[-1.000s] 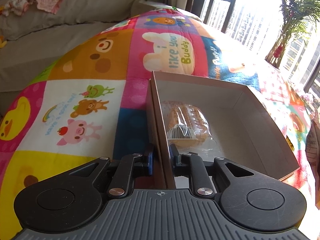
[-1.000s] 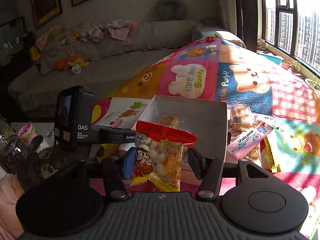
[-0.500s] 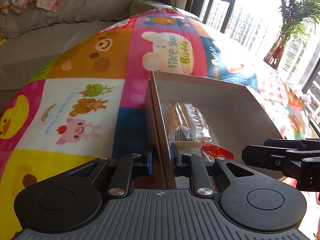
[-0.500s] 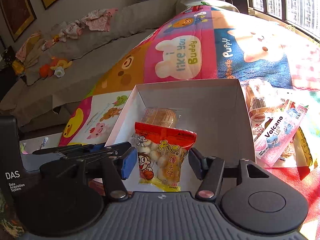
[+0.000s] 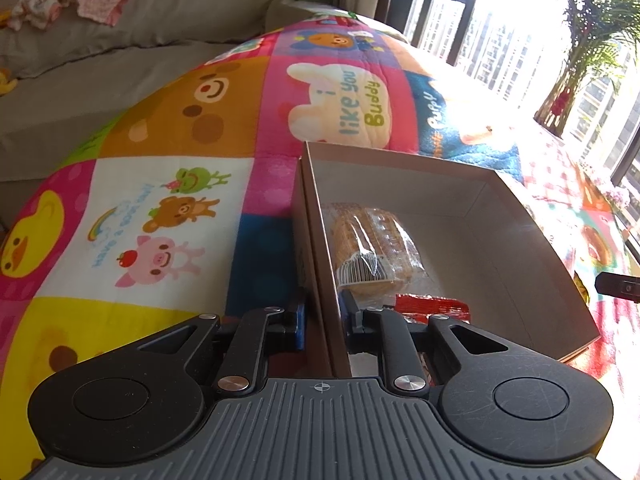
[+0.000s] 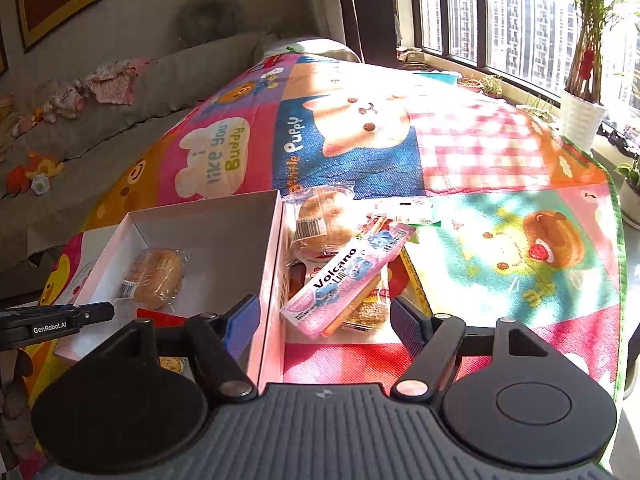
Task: Organize objects
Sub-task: 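Grasp the pink Volcano stick pack with the right tool, then lift the Volcano pack and carry it toward the box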
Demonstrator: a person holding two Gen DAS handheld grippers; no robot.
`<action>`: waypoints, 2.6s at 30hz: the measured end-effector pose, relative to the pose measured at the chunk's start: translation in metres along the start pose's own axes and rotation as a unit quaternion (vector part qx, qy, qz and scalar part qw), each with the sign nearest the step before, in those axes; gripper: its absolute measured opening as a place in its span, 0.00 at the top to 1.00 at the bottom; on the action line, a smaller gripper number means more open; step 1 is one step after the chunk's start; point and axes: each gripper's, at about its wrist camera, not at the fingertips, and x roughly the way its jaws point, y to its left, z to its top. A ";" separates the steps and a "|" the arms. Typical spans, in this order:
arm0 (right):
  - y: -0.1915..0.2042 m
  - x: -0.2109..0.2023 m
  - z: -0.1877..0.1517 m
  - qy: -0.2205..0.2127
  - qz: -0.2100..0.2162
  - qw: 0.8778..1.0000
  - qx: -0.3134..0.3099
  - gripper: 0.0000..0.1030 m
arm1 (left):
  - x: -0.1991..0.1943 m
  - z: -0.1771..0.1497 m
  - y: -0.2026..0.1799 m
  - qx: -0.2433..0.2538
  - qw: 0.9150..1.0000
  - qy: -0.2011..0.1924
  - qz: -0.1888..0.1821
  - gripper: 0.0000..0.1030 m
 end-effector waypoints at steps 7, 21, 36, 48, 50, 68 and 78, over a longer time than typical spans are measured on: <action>-0.034 0.025 -0.001 0.003 -0.013 0.999 0.053 0.30 | -0.001 0.000 -0.002 0.005 1.000 0.003 0.004 0.82; 0.008 0.089 0.032 0.034 -0.044 0.998 0.004 0.33 | -0.002 -0.002 -0.002 0.008 1.000 0.004 0.004 0.82; -0.009 0.019 -0.030 0.096 0.003 0.995 -0.040 0.58 | -0.003 -0.001 -0.003 0.006 1.000 0.004 -0.001 0.81; -0.009 -0.017 -0.078 0.097 -0.023 0.991 -0.086 0.50 | -0.004 -0.001 -0.005 0.012 1.000 0.007 0.006 0.81; -0.006 -0.017 -0.080 0.089 -0.033 0.991 -0.098 0.40 | -0.004 -0.001 -0.005 0.013 1.000 0.008 0.007 0.81; 0.001 -0.014 -0.110 0.053 -0.019 0.996 -0.070 0.00 | -0.002 -0.002 -0.005 0.015 1.000 0.010 0.011 0.82; 0.000 -0.011 -0.106 0.054 -0.018 0.995 -0.076 0.00 | -0.002 -0.002 -0.004 0.015 1.000 0.011 0.010 0.81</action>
